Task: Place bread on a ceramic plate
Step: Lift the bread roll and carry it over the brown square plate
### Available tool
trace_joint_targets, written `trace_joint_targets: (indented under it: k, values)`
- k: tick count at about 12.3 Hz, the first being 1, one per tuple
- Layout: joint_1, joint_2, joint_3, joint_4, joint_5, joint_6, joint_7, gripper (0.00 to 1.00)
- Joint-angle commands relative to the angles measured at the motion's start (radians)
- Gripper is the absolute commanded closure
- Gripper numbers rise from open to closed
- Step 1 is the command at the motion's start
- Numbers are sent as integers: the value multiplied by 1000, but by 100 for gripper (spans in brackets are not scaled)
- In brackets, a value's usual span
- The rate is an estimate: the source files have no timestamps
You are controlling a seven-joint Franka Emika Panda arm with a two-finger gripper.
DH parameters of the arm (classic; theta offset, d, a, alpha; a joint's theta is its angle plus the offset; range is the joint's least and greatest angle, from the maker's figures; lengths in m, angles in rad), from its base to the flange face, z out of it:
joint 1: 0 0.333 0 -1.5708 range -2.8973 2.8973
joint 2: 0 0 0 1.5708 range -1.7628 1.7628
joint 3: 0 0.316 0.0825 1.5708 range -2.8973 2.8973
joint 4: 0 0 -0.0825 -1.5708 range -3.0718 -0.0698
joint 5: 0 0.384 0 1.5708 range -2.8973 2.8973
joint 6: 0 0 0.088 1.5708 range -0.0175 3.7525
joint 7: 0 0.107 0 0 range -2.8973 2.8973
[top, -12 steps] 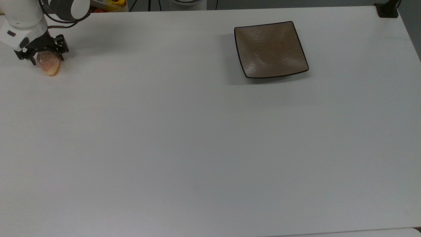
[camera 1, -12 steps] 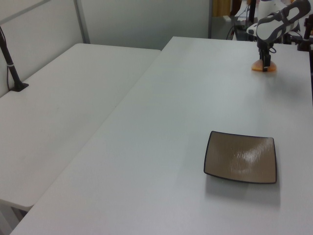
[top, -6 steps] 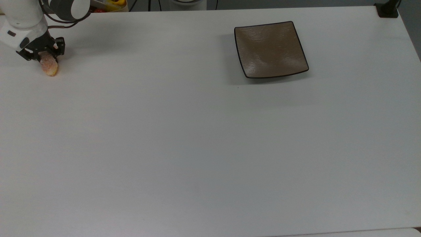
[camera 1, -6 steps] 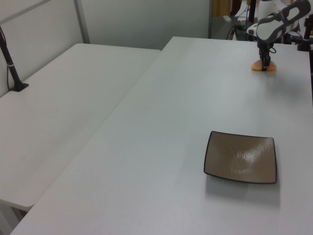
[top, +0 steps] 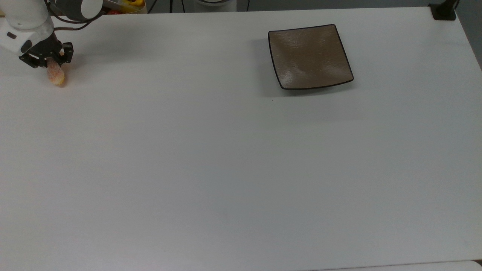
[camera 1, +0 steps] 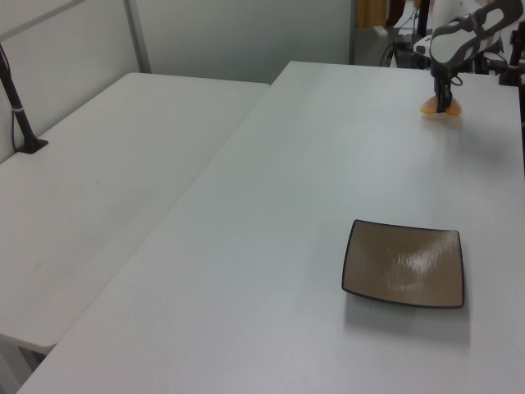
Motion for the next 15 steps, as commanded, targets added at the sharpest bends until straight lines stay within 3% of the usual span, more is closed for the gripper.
trace_joint_targets:
  k: [1, 5, 8, 13, 15]
  values:
    - [75, -134, -3, -16, -8, -144, 90, 84]
    - [230, -257, 2, 57, 4, -399, 247, 84]
    - [313, -355, 34, 63, 10, -544, 277, 82]
    - [343, -412, 239, 120, 10, -732, 416, 82]
    - [360, -421, 350, 122, 10, -757, 519, 82]
